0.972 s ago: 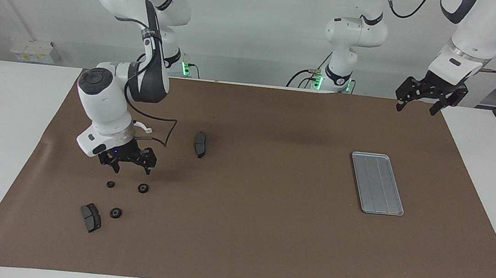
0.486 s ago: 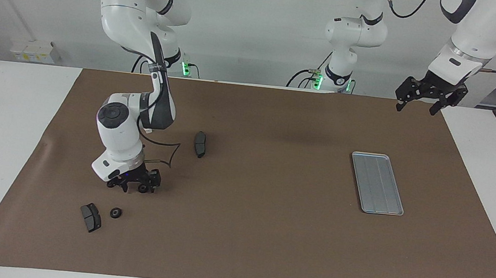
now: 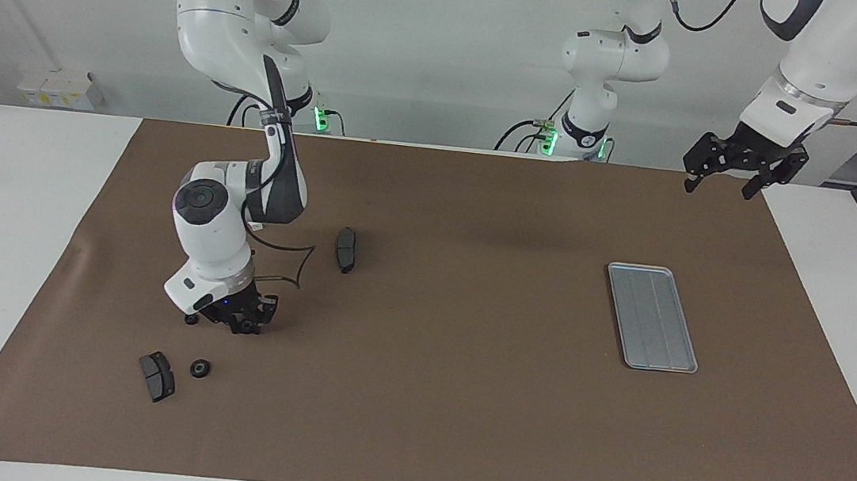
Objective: Pick bearing gear from pile to tray
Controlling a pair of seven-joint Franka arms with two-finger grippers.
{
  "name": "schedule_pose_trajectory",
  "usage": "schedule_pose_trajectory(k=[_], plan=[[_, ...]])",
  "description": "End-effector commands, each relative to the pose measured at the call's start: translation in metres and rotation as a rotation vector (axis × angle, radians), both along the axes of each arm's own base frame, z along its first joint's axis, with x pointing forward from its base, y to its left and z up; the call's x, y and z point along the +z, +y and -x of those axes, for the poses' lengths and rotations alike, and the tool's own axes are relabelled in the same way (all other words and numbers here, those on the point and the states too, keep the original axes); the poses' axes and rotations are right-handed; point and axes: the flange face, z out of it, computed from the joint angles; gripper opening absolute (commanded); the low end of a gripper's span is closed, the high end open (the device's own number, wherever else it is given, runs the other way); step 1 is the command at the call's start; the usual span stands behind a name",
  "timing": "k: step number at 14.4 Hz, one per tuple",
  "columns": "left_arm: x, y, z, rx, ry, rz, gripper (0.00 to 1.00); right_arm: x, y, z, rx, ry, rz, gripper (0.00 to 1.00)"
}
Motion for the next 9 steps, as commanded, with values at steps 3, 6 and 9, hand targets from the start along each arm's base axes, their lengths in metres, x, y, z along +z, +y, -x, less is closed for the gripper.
schedule_pose_trajectory(k=[3, 6, 9], plan=[[0.001, 0.002, 0.010, -0.002, -0.005, 0.006, 1.00, 0.009, 0.011, -0.004, 0.031, 0.001, 0.010, 0.00], [0.001, 0.002, 0.010, -0.002, -0.005, 0.006, 1.00, 0.034, 0.072, -0.016, 0.051, -0.032, -0.008, 0.00], [0.001, 0.002, 0.010, -0.002, -0.005, 0.006, 1.00, 0.041, 0.153, -0.004, 0.039, -0.068, -0.032, 0.00]])
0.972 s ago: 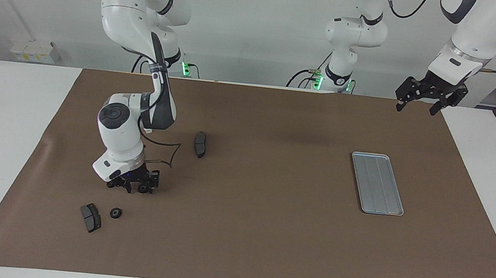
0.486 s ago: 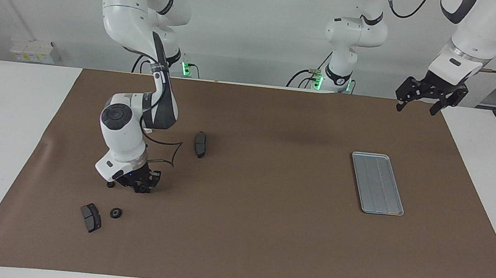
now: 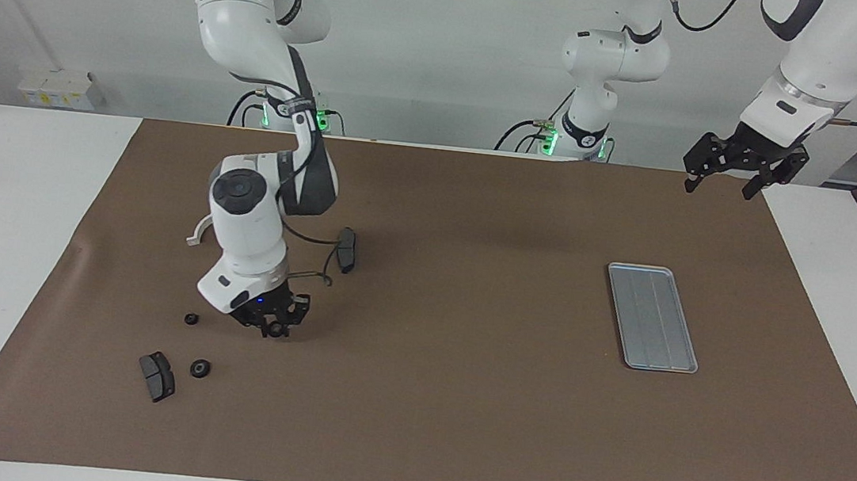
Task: Pick bearing gear from pile to tray
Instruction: 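Carry the gear to the table center and release it with the right gripper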
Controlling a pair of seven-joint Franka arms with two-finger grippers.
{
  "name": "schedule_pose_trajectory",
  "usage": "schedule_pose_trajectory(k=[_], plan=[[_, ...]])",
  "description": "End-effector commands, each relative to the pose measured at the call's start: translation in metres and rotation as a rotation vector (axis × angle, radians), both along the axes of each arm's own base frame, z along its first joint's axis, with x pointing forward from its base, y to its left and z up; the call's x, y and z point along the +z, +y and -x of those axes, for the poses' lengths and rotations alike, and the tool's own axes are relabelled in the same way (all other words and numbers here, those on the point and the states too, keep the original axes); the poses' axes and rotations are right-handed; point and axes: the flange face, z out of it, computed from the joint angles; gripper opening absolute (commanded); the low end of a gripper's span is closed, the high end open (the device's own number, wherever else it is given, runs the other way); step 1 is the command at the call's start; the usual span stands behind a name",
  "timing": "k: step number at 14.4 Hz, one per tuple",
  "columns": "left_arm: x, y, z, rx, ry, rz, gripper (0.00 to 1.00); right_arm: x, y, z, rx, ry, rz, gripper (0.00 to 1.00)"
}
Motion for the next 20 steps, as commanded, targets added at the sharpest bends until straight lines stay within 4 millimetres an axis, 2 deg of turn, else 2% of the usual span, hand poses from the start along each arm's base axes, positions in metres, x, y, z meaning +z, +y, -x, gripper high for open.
schedule_pose_trajectory(k=[1, 4, 6, 7, 10, 12, 15, 17, 18, 19, 20], plan=[[0.002, 0.002, 0.009, -0.002, -0.009, 0.006, 1.00, -0.001, 0.066, 0.006, -0.006, -0.014, -0.013, 0.00], [0.001, 0.002, 0.010, -0.001, -0.005, 0.006, 1.00, 0.013, 0.136, 0.020, -0.023, -0.108, -0.094, 0.00], [0.001, 0.002, 0.009, -0.002, -0.006, 0.006, 1.00, 0.019, 0.164, 0.030, -0.037, -0.140, -0.137, 0.00], [0.001, 0.002, 0.010, -0.002, -0.005, 0.006, 1.00, 0.017, 0.182, 0.039, -0.037, -0.143, -0.151, 0.00], [0.001, 0.002, 0.009, -0.002, -0.006, 0.006, 1.00, -0.003, 0.236, 0.065, -0.049, -0.176, -0.219, 0.00], [0.001, 0.002, 0.010, -0.002, -0.005, 0.006, 1.00, -0.006, 0.252, 0.074, -0.027, -0.187, -0.232, 0.00], [0.001, 0.002, 0.010, -0.002, -0.005, 0.006, 1.00, -0.006, 0.282, 0.098, -0.045, -0.159, -0.261, 0.00], [0.001, 0.002, 0.010, -0.002, -0.005, 0.006, 1.00, -0.011, 0.294, 0.111, -0.081, -0.135, -0.266, 0.61], [0.001, 0.002, 0.009, -0.002, -0.006, 0.006, 1.00, -0.012, 0.297, 0.115, -0.091, -0.128, -0.267, 0.76], [0.002, 0.002, 0.009, -0.002, -0.012, 0.006, 1.00, -0.013, 0.296, 0.115, -0.103, -0.119, -0.261, 0.98], [0.002, 0.002, 0.009, -0.002, -0.012, 0.006, 1.00, -0.011, 0.296, 0.116, -0.105, -0.114, -0.256, 1.00]])
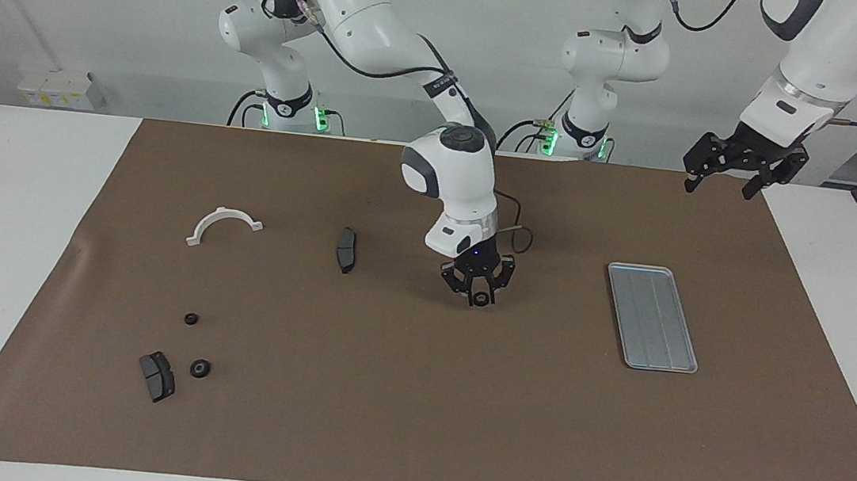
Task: Pick bearing gear from pile to tray
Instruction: 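Carry the gear to the table center and release it with the right gripper, then reach the left gripper to the gear while the right gripper withdraws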
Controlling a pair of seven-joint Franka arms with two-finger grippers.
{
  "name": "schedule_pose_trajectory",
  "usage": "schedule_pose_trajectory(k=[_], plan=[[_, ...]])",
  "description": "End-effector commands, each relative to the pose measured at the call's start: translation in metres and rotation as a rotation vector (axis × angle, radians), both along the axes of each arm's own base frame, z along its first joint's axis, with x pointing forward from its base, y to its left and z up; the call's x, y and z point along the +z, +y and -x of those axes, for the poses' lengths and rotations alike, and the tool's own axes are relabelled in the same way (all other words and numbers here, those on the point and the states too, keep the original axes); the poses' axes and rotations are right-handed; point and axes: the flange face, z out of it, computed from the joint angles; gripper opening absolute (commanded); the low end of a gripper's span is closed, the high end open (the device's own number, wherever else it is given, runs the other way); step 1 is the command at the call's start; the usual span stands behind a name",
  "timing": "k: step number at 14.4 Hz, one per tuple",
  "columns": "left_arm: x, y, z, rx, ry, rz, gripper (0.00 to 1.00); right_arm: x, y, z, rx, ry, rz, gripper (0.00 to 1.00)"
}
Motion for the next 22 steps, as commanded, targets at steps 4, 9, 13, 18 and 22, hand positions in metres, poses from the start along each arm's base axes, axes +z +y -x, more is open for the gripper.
schedule_pose_trajectory(k=[4, 9, 13, 18, 22], plan=[[0.002, 0.002, 0.009, -0.001, -0.011, 0.006, 1.00, 0.005, -0.022, -0.015, -0.057, 0.064, 0.037, 1.00], [0.002, 0.002, 0.008, 0.002, -0.020, 0.006, 1.00, 0.001, -0.110, -0.071, -0.111, 0.064, 0.090, 1.00], [0.003, 0.015, 0.004, 0.024, -0.049, 0.007, 1.00, 0.013, -0.227, -0.123, -0.080, 0.045, 0.147, 1.00], [0.000, -0.035, 0.001, -0.024, -0.056, 0.024, 1.00, 0.019, -0.352, -0.157, -0.027, 0.040, 0.207, 0.99], [-0.049, -0.123, 0.006, 0.069, -0.080, 0.061, 1.00, 0.013, -0.413, -0.164, 0.036, 0.035, 0.249, 0.95]])
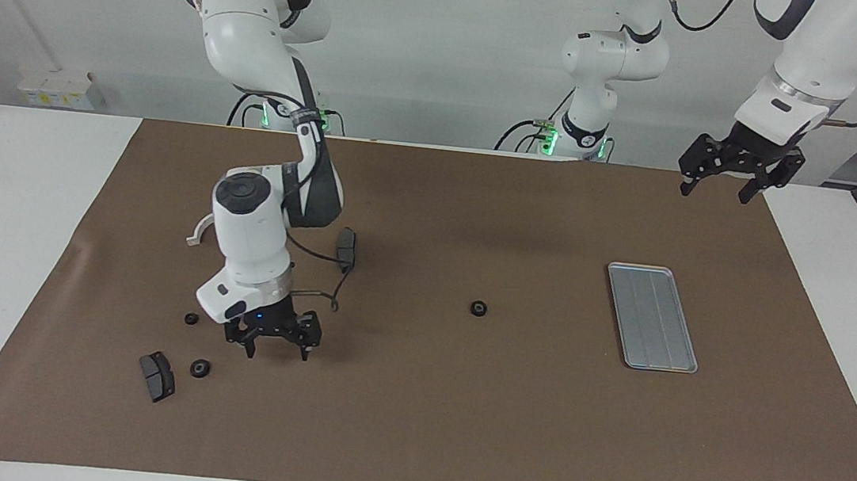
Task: Pick bearing gear from pile to tray
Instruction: 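Reach the left gripper to the gear while the right gripper withdraws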
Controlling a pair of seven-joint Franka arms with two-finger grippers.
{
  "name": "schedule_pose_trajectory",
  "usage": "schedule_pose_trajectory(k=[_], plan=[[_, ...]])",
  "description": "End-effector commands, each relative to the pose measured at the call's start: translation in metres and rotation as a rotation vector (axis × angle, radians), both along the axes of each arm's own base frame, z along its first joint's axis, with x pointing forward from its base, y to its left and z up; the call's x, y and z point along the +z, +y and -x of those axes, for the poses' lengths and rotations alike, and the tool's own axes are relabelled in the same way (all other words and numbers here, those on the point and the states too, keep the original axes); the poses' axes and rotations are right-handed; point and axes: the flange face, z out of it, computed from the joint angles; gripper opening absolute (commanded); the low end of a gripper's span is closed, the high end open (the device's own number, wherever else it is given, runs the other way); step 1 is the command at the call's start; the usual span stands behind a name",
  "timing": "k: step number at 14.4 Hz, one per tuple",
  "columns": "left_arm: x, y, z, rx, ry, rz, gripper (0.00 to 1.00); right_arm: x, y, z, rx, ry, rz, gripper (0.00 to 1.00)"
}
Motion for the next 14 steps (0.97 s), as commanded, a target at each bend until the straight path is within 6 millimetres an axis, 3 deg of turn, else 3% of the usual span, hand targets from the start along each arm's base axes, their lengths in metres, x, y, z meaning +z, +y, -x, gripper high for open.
schedule_pose_trajectory(k=[1, 3, 5, 6, 7, 9, 10, 12, 14], plan=[[-0.059, -0.062, 0.015, 0.078, -0.002, 0.020, 1.00, -0.007, -0.030, -0.003, 0.033, 0.011, 0.008, 0.93], [-0.097, -0.102, 0.014, 0.117, -0.032, 0.029, 1.00, -0.016, -0.040, -0.003, 0.027, 0.020, 0.015, 0.91], [-0.147, -0.125, -0.007, 0.169, -0.047, 0.019, 1.00, -0.018, -0.056, -0.004, 0.049, 0.023, 0.026, 0.87], [-0.174, -0.143, 0.003, 0.194, -0.045, 0.021, 1.00, -0.021, -0.061, -0.005, 0.051, 0.020, 0.027, 0.86], [-0.193, -0.157, 0.016, 0.248, -0.061, 0.043, 1.00, -0.024, -0.062, -0.007, 0.048, 0.002, 0.022, 0.85], [-0.216, -0.166, 0.011, 0.301, -0.107, 0.083, 1.00, -0.033, -0.061, -0.007, 0.050, -0.003, 0.019, 0.84], [-0.247, -0.182, 0.005, 0.277, -0.100, 0.058, 1.00, -0.035, -0.054, -0.006, 0.057, -0.004, 0.017, 0.83], [-0.276, -0.227, 0.007, 0.325, -0.116, 0.027, 1.00, -0.036, -0.051, -0.005, 0.064, -0.002, 0.018, 0.81], [-0.285, -0.233, 0.011, 0.311, -0.143, -0.011, 1.00, -0.040, -0.048, -0.003, 0.068, 0.008, 0.018, 0.78]])
